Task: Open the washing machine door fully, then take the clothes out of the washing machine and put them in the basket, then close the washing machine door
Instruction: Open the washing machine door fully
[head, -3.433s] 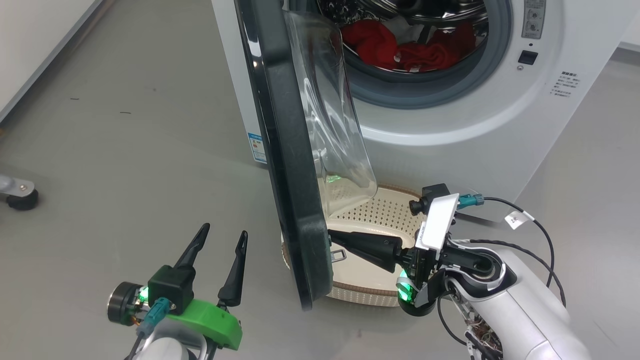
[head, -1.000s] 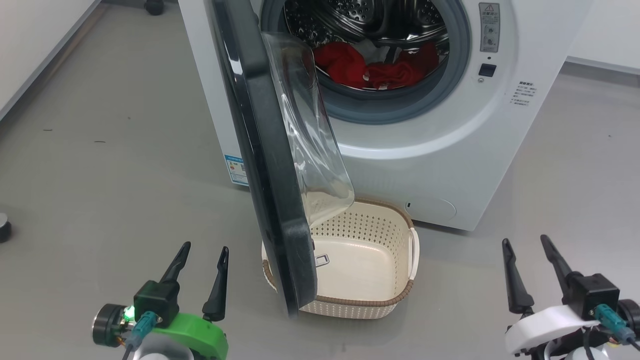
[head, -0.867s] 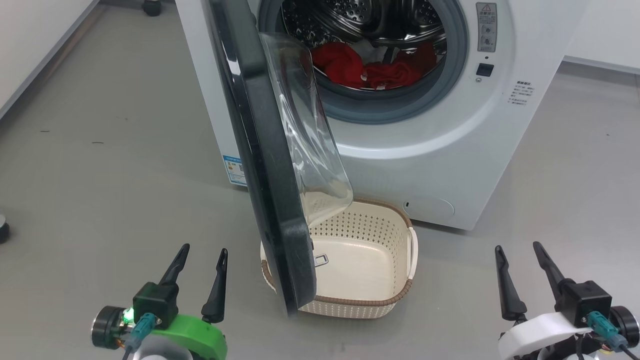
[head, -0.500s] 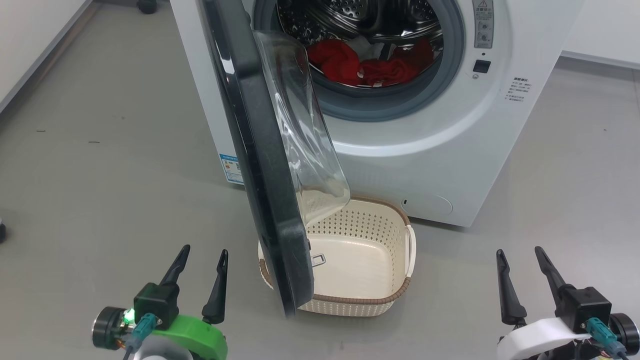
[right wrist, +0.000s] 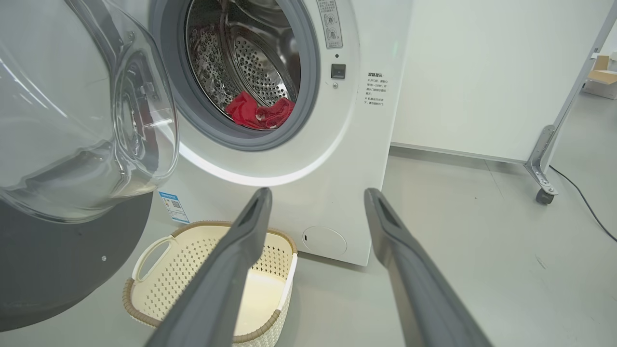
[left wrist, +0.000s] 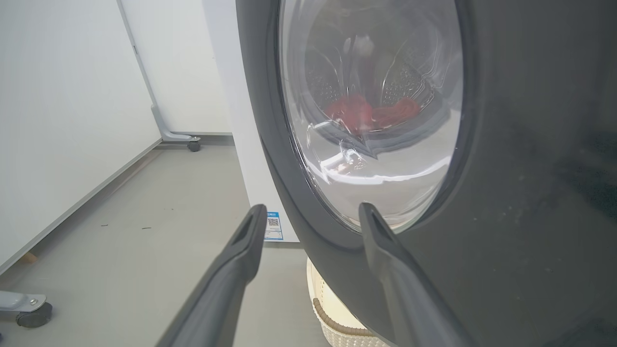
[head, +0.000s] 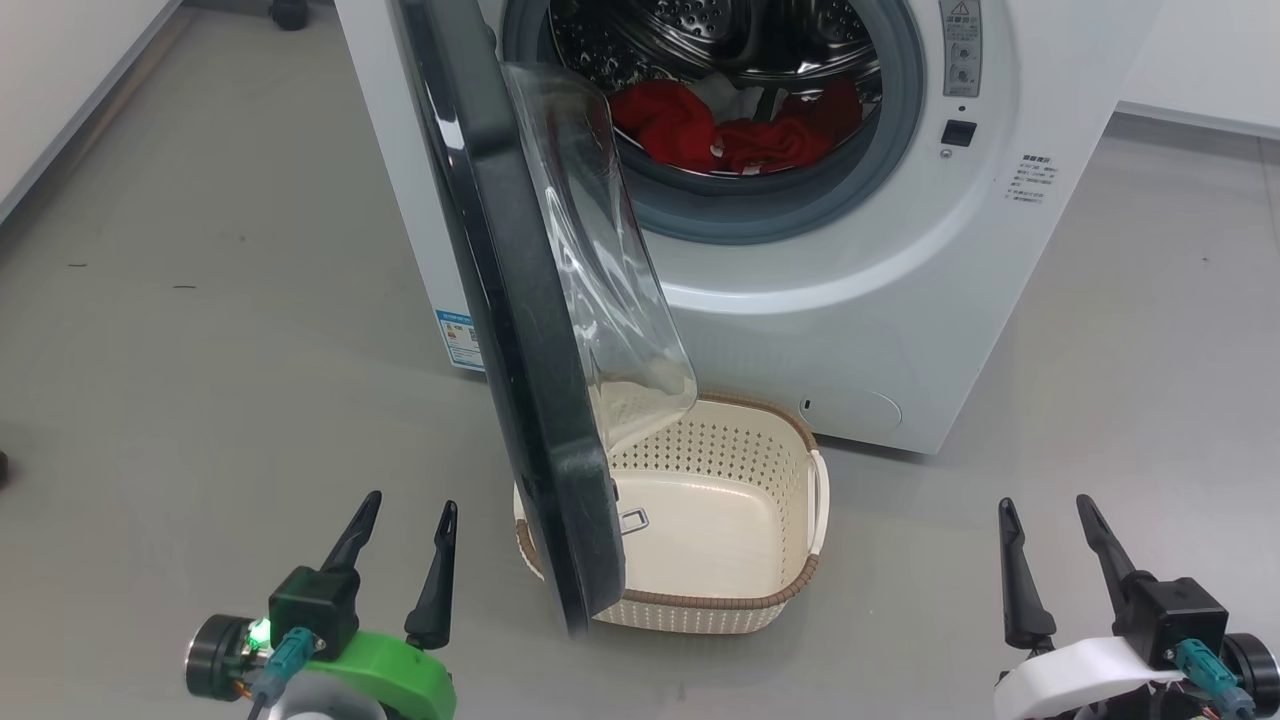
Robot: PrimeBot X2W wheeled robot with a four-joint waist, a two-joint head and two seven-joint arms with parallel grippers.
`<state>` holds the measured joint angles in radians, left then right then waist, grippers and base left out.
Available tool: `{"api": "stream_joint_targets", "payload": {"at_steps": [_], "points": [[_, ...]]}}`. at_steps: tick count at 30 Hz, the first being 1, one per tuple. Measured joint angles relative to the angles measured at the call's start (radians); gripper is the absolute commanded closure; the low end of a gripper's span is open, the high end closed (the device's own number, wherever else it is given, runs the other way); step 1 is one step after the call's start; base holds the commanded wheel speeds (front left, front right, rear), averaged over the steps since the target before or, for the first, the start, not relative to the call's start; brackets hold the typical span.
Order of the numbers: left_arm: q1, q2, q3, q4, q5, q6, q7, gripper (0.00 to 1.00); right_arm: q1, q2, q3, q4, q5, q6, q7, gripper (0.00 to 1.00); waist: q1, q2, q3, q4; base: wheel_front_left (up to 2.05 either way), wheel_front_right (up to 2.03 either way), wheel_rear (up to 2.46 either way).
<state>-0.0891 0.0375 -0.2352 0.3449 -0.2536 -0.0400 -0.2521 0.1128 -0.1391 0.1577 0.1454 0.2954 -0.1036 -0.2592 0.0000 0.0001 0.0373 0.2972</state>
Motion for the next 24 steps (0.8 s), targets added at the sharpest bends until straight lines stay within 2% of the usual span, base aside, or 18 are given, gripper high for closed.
{"api": "stream_joint_targets", "payload": {"at_steps": [3, 4, 5, 6, 16, 24], "points": [[0.000, 0.000, 0.000, 0.000, 0.000, 0.000, 0.000, 0.00, 0.000, 0.006, -0.009, 0.000, -0.007, 0.006, 0.000, 0.00, 0.0000, 0.0000, 0.000, 0.000, 0.00, 0.00, 0.00], [0.000, 0.000, 0.000, 0.000, 0.000, 0.000, 0.000, 0.32, 0.000, 0.008, -0.012, 0.000, -0.008, 0.007, 0.000, 0.00, 0.0000, 0.0000, 0.000, 0.000, 0.00, 0.00, 0.00], [0.001, 0.000, 0.000, 0.001, 0.000, 0.000, 0.000, 0.84, 0.001, 0.010, -0.014, 0.000, -0.009, 0.010, 0.000, 0.00, 0.0000, 0.0000, -0.001, -0.001, 0.00, 0.00, 0.00], [0.001, 0.000, -0.001, 0.003, -0.001, 0.000, 0.000, 1.00, 0.001, 0.011, -0.016, 0.000, -0.011, 0.010, 0.000, 0.00, 0.0000, 0.0000, -0.001, -0.001, 0.00, 0.00, 0.00], [0.002, 0.000, 0.003, -0.014, -0.010, 0.001, 0.000, 1.00, 0.002, 0.025, -0.044, 0.002, -0.027, 0.031, 0.000, 0.00, 0.0000, 0.0000, -0.001, -0.001, 0.00, 0.00, 0.00], [-0.033, 0.000, 0.044, -0.176, -0.007, 0.013, 0.000, 1.00, 0.003, 0.031, -0.063, 0.004, -0.044, 0.041, 0.000, 0.00, 0.0000, 0.0000, -0.002, 0.008, 0.00, 0.00, 0.00]]}}
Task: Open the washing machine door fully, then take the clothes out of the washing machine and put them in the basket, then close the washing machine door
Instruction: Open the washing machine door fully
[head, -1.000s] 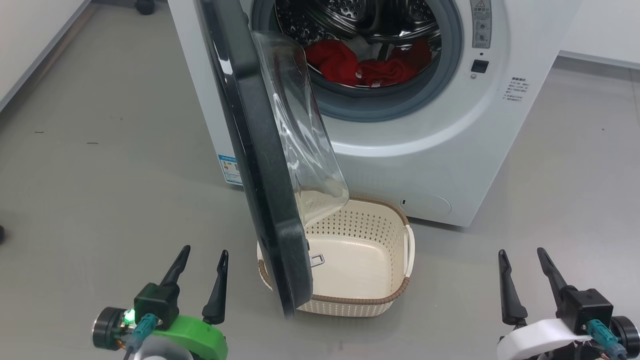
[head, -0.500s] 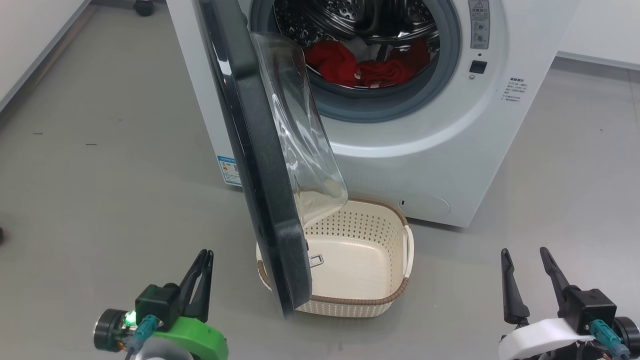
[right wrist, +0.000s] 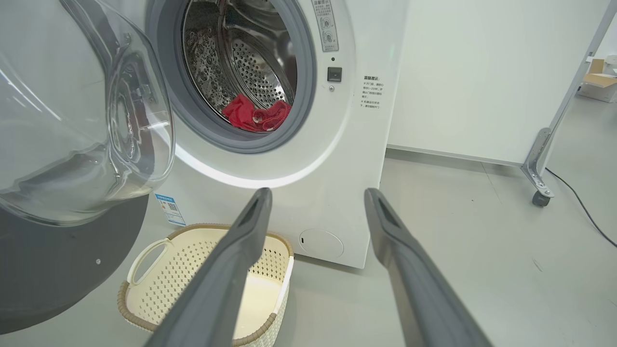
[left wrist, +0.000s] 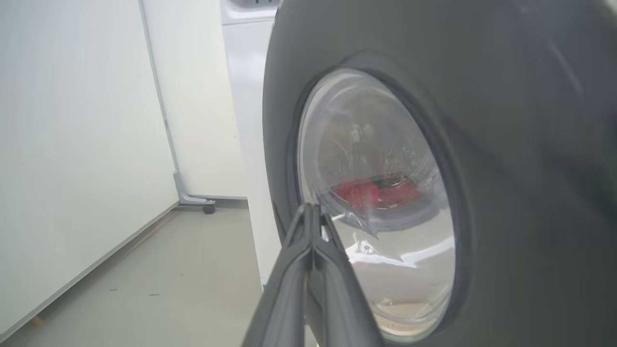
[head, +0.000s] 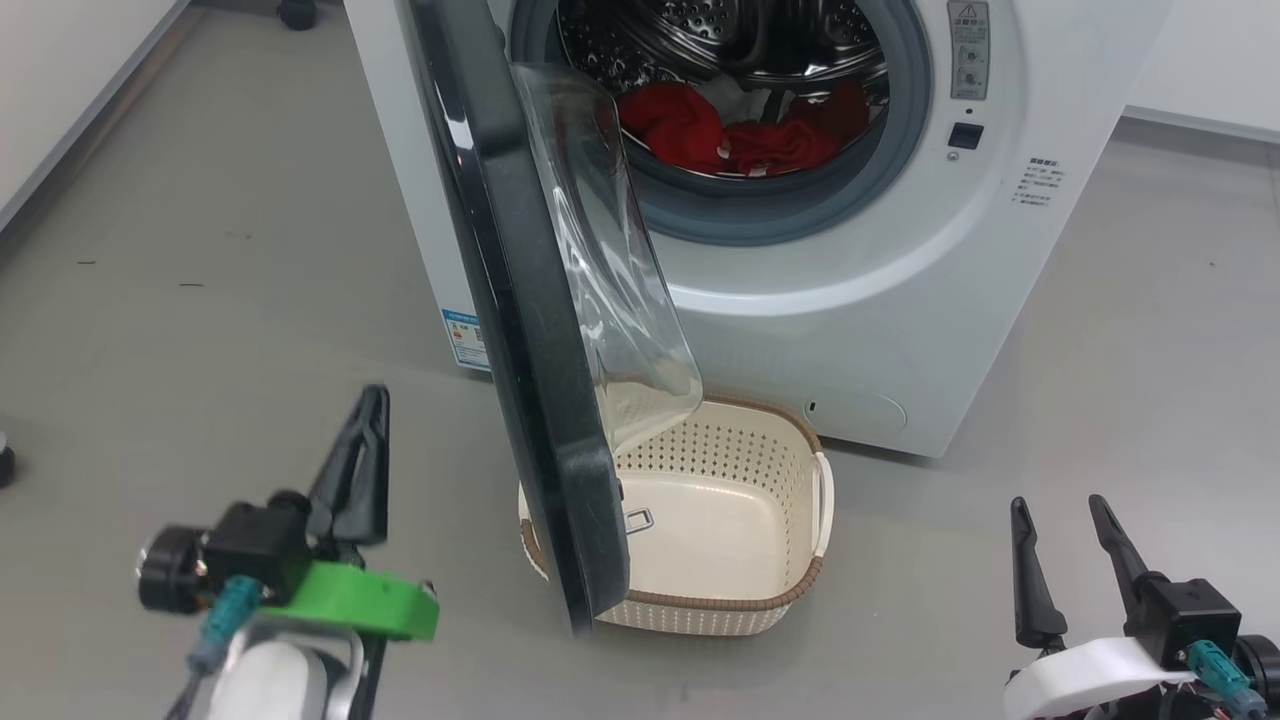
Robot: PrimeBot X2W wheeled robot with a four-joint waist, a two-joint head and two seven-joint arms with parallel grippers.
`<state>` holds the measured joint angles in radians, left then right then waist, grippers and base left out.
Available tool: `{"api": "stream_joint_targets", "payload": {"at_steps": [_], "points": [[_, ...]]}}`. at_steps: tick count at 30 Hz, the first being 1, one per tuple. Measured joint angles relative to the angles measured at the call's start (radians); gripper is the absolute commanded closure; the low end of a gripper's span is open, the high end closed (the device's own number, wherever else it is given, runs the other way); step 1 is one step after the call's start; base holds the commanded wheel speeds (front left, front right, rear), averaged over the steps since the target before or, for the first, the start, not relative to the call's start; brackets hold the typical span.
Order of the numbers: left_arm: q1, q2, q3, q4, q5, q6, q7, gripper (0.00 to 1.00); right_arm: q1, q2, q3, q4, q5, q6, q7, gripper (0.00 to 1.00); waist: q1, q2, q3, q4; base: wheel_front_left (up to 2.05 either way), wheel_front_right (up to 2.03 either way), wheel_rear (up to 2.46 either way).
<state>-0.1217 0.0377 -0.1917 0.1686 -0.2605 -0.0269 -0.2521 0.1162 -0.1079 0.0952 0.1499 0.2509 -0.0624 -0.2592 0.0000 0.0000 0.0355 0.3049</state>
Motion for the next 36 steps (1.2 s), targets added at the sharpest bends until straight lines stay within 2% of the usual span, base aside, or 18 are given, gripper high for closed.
{"api": "stream_joint_targets", "payload": {"at_steps": [8, 13, 15, 23, 27, 36], "points": [[-0.086, 0.000, 0.015, -0.283, 0.015, 0.004, -0.005, 1.00, 0.002, 0.013, -0.015, 0.003, -0.009, 0.018, 0.000, 0.00, 0.0000, 0.0000, -0.011, 0.008, 0.00, 0.00, 0.00], [-0.126, 0.000, -0.060, -0.449, 0.011, -0.021, -0.006, 1.00, 0.016, 0.016, -0.019, 0.007, -0.016, 0.028, 0.000, 0.00, 0.0000, 0.0000, -0.015, 0.009, 0.00, 0.00, 0.00], [-0.125, 0.000, -0.131, -0.499, -0.009, -0.044, -0.006, 1.00, 0.016, 0.021, -0.020, 0.010, -0.017, 0.035, 0.000, 0.00, 0.0000, 0.0000, -0.017, 0.008, 0.00, 0.00, 0.00], [-0.063, 0.004, -0.332, -0.514, -0.037, -0.085, -0.006, 1.00, 0.016, 0.030, -0.022, 0.015, -0.034, 0.044, 0.000, 0.00, 0.0000, 0.0000, -0.016, -0.003, 0.00, 0.00, 0.00], [-0.027, 0.011, -0.422, -0.504, -0.066, -0.094, 0.038, 1.00, 0.017, 0.031, -0.035, 0.014, -0.034, 0.044, 0.000, 0.00, 0.0000, 0.0000, -0.006, -0.004, 0.00, 0.00, 0.00], [0.026, 0.055, -0.543, -0.454, -0.146, -0.094, 0.138, 1.00, 0.016, 0.033, -0.049, 0.013, -0.053, 0.054, 0.000, 0.00, 0.0000, 0.0000, 0.016, 0.007, 0.00, 0.00, 0.00]]}}
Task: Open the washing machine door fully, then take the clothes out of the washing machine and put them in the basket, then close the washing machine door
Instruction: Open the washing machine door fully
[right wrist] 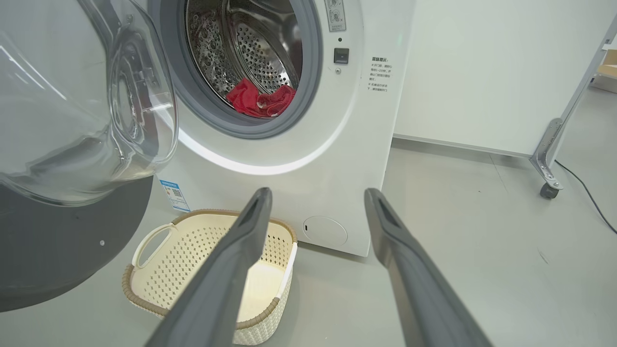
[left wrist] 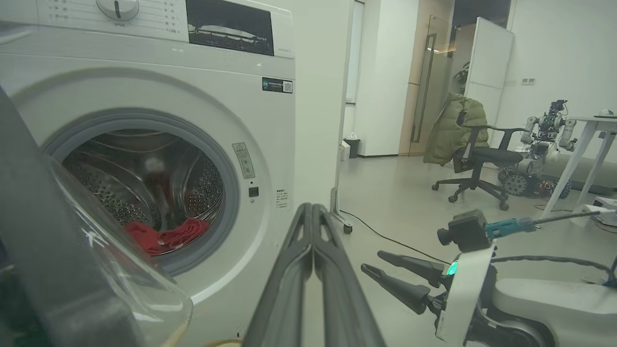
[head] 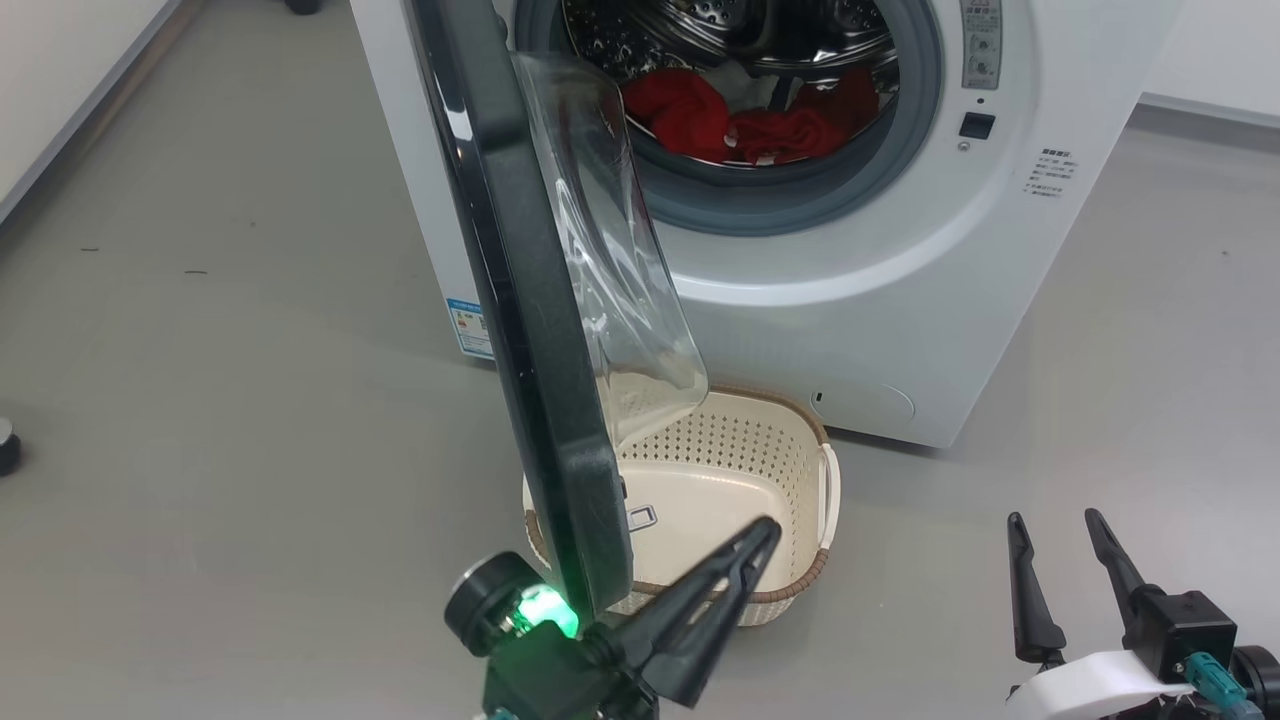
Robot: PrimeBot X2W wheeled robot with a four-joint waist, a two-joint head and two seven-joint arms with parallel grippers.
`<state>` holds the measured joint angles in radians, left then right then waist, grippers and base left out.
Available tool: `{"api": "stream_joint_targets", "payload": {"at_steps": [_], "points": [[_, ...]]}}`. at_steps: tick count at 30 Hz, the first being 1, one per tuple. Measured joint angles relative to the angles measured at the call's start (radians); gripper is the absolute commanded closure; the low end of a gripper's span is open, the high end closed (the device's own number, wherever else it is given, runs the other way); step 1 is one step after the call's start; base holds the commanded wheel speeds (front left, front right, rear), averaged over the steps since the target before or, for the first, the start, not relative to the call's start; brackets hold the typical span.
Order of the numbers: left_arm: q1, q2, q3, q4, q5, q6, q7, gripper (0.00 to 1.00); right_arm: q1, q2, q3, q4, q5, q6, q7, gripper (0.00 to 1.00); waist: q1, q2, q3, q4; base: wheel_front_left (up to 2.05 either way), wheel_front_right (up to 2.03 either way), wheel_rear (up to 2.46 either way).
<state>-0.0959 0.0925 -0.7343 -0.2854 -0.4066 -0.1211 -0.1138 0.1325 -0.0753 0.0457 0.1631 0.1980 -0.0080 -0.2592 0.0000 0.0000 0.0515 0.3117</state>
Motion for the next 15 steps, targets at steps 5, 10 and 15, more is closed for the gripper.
{"api": "stream_joint_targets", "payload": {"at_steps": [5, 10, 15], "points": [[0.016, 0.024, -0.030, 0.051, -0.016, 0.000, 0.049, 1.00, -0.002, 0.001, -0.001, 0.001, -0.011, 0.010, 0.000, 0.00, 0.0000, 0.0000, 0.009, 0.005, 0.00, 0.00, 0.00], [0.027, 0.041, -0.025, 0.117, -0.035, 0.000, 0.085, 1.00, -0.002, 0.003, -0.003, 0.003, -0.016, 0.016, 0.000, 0.00, 0.0000, 0.0000, 0.016, 0.006, 0.00, 0.00, 0.00], [0.028, 0.041, 0.028, 0.159, -0.034, 0.003, 0.087, 1.00, -0.008, 0.005, -0.006, 0.006, -0.021, 0.025, 0.000, 0.00, 0.0000, 0.0000, 0.024, 0.007, 0.00, 0.00, 0.00]]}}
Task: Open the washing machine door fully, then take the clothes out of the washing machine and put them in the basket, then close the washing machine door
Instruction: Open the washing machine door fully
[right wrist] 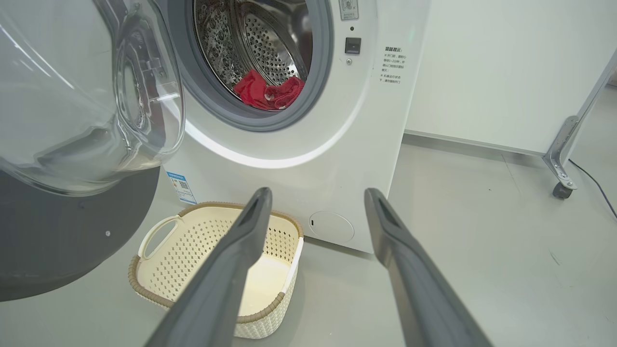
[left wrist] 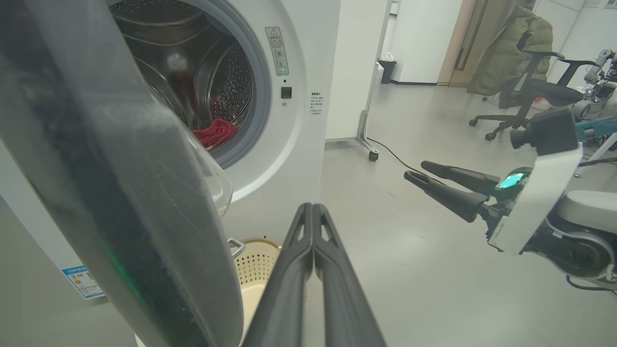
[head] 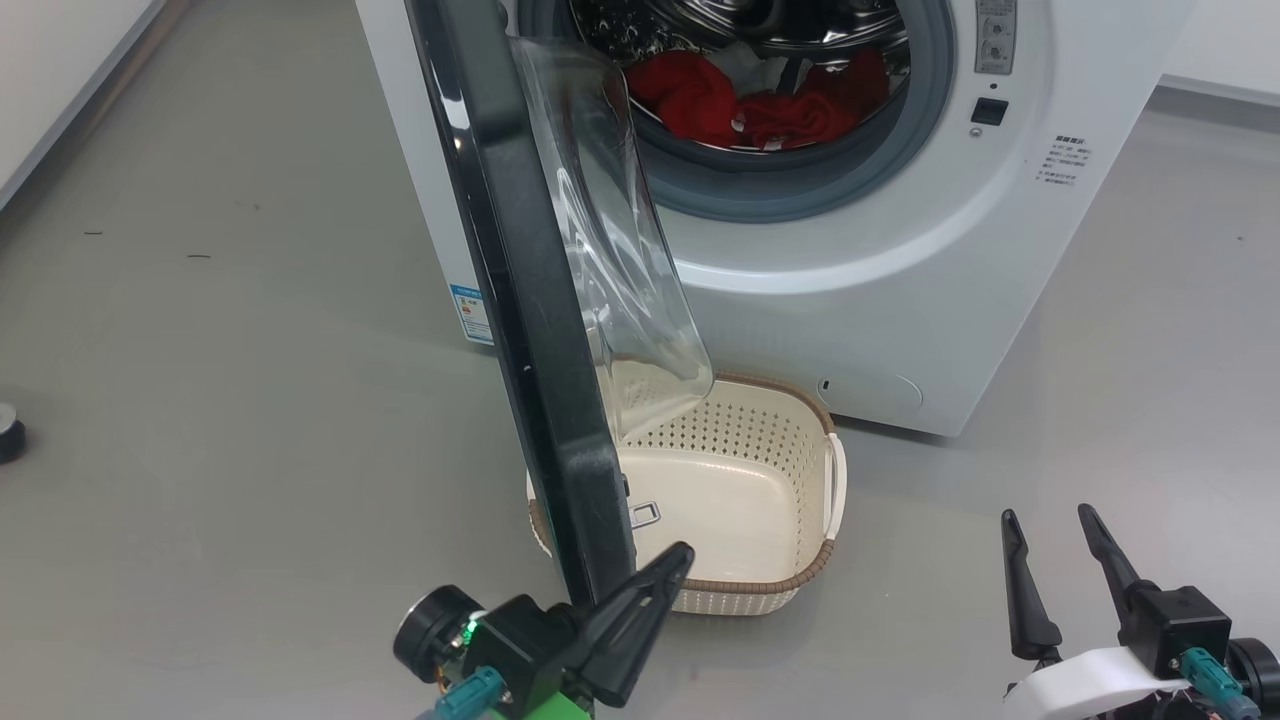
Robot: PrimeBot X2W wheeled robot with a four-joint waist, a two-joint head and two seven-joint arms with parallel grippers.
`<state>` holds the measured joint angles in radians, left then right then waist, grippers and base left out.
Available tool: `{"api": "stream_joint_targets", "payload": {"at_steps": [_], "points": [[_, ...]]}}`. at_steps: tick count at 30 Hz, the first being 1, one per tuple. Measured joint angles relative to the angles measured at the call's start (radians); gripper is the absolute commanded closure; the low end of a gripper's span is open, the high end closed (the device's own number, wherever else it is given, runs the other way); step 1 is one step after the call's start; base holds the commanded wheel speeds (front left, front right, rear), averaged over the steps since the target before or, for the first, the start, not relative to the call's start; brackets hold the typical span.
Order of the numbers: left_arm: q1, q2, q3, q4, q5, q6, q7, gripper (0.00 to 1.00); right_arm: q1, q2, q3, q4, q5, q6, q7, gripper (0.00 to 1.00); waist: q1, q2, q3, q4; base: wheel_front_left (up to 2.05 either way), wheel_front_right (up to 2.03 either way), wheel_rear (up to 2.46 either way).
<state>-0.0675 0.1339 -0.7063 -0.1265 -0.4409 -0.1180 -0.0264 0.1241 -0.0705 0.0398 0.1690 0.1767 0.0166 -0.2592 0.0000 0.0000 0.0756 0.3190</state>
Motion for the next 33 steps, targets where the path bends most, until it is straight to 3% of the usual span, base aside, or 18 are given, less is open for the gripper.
{"api": "stream_joint_targets", "payload": {"at_steps": [21, 33], "points": [[-0.016, -0.028, 0.073, 0.091, 0.001, 0.064, -0.016, 1.00, -0.014, 0.009, -0.023, 0.017, -0.004, 0.013, 0.000, 0.00, 0.0000, 0.0000, 0.007, -0.001, 0.00, 0.00, 0.00], [-0.011, -0.049, 0.086, 0.121, -0.010, 0.095, -0.029, 1.00, -0.012, 0.014, -0.056, 0.023, -0.004, 0.013, 0.000, 0.00, 0.0000, 0.0000, -0.013, 0.040, 0.00, 0.00, 0.00]]}}
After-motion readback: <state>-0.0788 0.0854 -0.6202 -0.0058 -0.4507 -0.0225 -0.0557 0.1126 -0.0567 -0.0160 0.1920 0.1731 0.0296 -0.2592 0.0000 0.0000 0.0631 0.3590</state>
